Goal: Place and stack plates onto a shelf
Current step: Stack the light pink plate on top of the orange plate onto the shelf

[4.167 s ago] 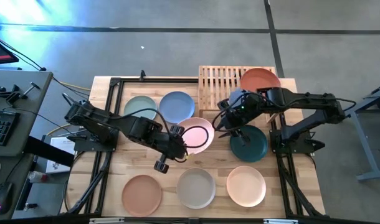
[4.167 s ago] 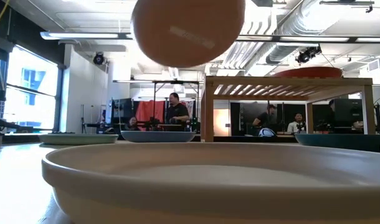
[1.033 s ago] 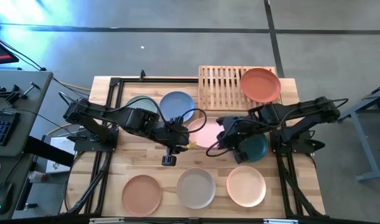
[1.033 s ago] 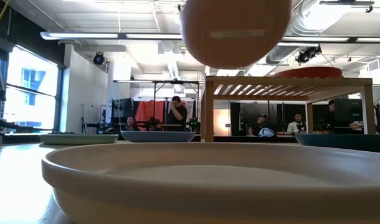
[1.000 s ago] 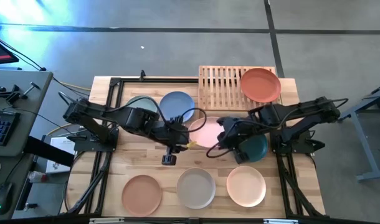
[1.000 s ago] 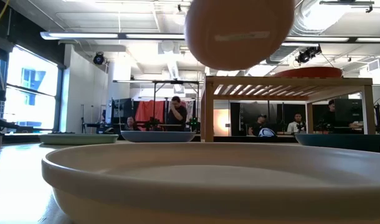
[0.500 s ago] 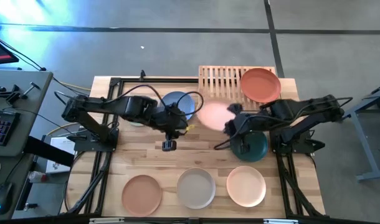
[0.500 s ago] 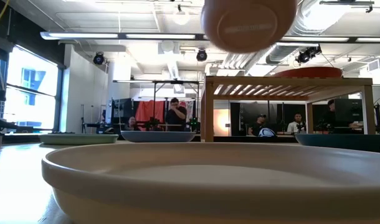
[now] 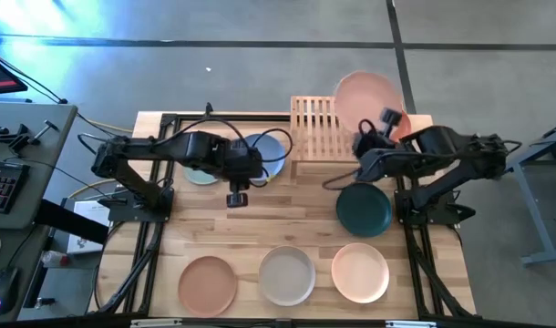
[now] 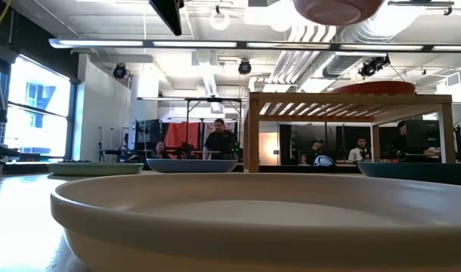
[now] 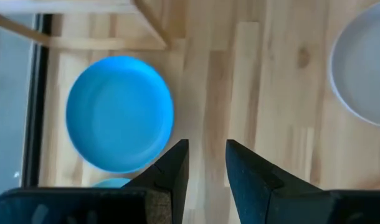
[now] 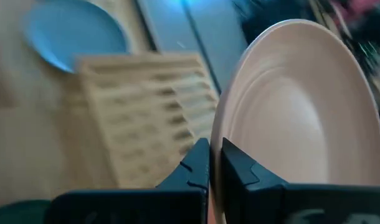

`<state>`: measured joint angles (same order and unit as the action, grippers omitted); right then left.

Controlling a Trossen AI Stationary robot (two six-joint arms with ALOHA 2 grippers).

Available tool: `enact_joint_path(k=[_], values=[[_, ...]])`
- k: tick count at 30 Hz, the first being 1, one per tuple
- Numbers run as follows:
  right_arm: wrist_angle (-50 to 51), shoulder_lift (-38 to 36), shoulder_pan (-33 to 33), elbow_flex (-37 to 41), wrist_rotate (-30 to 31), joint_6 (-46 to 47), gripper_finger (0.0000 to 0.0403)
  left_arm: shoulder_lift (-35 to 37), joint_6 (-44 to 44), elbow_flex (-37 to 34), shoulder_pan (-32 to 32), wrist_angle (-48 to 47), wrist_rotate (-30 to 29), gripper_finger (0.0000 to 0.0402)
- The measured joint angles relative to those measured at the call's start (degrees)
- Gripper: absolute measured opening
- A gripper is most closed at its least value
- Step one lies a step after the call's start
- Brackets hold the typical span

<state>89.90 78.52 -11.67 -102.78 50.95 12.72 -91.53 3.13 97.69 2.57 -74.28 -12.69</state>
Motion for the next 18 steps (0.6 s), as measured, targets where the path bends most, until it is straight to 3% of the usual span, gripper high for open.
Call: enact_joint_path(k=[6, 18], values=[[0.1, -1.1, 5.1, 4.2, 0.7, 7.5, 0.0, 0.4, 2.2, 0.0, -2.4, 0.0, -0.1, 0.0094], [-0.1, -1.0, 13.9, 15.8, -2.6, 23.3, 0.0, 0.4, -2.2, 0.0, -6.6, -0.8, -0.1, 0.0094]])
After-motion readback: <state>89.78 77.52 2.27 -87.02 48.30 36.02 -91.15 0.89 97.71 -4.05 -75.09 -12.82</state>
